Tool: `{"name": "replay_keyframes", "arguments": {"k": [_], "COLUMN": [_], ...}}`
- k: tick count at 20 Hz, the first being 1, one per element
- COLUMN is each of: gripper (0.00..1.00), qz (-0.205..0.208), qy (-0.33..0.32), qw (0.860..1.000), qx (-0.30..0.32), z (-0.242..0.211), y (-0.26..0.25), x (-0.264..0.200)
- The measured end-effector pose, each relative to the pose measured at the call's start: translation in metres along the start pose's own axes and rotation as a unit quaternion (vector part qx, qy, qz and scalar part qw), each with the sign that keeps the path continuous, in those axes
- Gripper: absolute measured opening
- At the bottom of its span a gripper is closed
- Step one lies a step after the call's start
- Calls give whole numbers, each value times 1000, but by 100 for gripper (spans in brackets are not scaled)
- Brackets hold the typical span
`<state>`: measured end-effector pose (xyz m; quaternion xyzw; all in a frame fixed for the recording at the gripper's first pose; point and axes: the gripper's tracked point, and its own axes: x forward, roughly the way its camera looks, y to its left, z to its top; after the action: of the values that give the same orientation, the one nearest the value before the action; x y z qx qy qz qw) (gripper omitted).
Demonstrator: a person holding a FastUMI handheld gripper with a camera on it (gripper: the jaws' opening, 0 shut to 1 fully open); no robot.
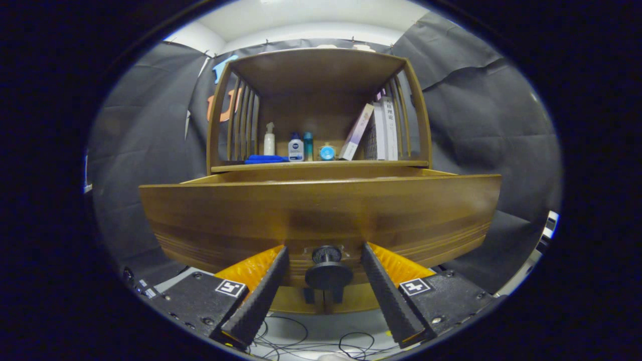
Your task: Pull open the drawer, take out the items inside it, and place them on the countertop above the cabinet.
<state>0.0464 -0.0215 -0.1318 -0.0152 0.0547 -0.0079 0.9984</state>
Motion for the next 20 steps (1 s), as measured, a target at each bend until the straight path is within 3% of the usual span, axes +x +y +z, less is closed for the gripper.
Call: {"name": "replay_keyframes", "arguments": {"k": [4, 7, 20], "gripper": [97, 97, 98], "qz": [13, 8, -5], "qy": [7, 6, 10], "qw": [1000, 1000, 1000], "qx": [17, -11, -22], "z": [4, 9, 33], "y": [0, -3, 0], "x": [14, 35, 125]}}
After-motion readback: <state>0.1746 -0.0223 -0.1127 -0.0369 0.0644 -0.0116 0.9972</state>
